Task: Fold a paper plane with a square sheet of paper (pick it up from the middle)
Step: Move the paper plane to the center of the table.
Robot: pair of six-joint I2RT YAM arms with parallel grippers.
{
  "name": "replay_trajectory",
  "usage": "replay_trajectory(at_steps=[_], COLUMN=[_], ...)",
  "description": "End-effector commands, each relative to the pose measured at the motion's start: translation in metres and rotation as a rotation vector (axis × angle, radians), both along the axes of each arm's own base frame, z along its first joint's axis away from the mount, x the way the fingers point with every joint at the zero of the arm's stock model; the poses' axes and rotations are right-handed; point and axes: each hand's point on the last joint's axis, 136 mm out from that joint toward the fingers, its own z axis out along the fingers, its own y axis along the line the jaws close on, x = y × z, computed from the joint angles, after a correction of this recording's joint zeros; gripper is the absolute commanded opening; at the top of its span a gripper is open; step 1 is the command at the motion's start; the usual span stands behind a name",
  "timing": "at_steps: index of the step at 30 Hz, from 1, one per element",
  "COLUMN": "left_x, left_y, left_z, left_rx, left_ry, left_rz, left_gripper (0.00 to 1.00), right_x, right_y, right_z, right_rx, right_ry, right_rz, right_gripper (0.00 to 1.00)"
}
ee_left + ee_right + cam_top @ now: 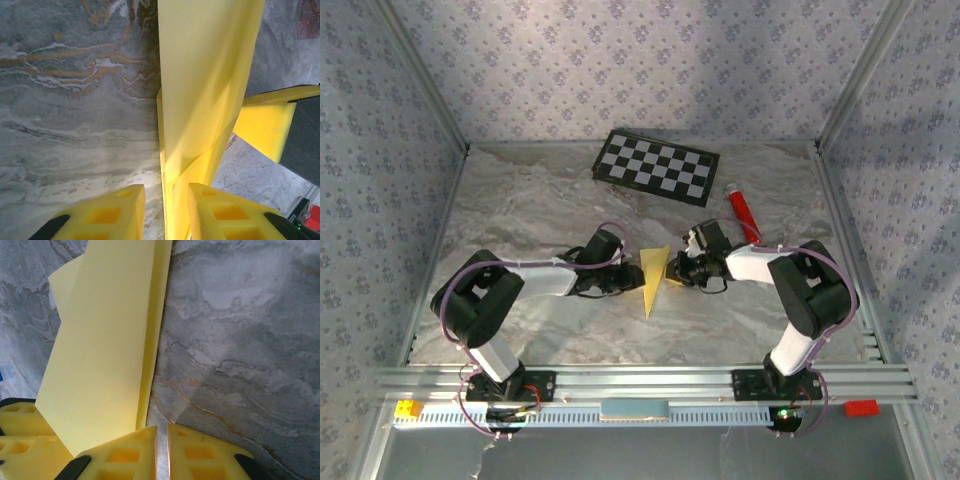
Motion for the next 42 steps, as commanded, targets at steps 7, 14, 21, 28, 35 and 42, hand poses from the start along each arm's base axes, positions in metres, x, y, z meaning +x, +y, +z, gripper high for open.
replay_trajectory(at_steps=[7, 14, 21, 28, 35, 42], left_x=[-0.011, -0.011, -0.013, -0.011, -0.012, -0.013], left_y=[-0.008, -0.016, -0.025, -0.032, -0.039, -0.046], left_z=[0.000, -0.004, -0.003, -0.002, -0.004, -0.003], left_rx=[-0.028, -0.034, -0.049, -0.064, -0.091, -0.119], left_ry=[0.008, 0.025, 0.031, 0.029, 0.042, 0.052], left_rz=[-0.045, -0.068, -0.093, -0.103, -0.112, -0.127], left_gripper=[0.26, 0.23, 0.23, 0.23, 0.22, 0.12], right_x=[0.001, 0.000, -0.002, -0.004, -0.007, -0.008], right_y=[-0.001, 0.002, 0.004, 0.011, 0.013, 0.014], right_z=[0.001, -0.001, -0.003, 0.000, -0.002, -0.002], right_rx=[-0.018, -0.013, 0.004, 0.049, 0.064, 0.068], right_ry=[-0.005, 0.004, 0.011, 0.021, 0.037, 0.041], right_rz=[-0.009, 0.001, 0.009, 0.027, 0.041, 0.046], right_gripper=[0.14, 0.14, 0.14, 0.13, 0.13, 0.13])
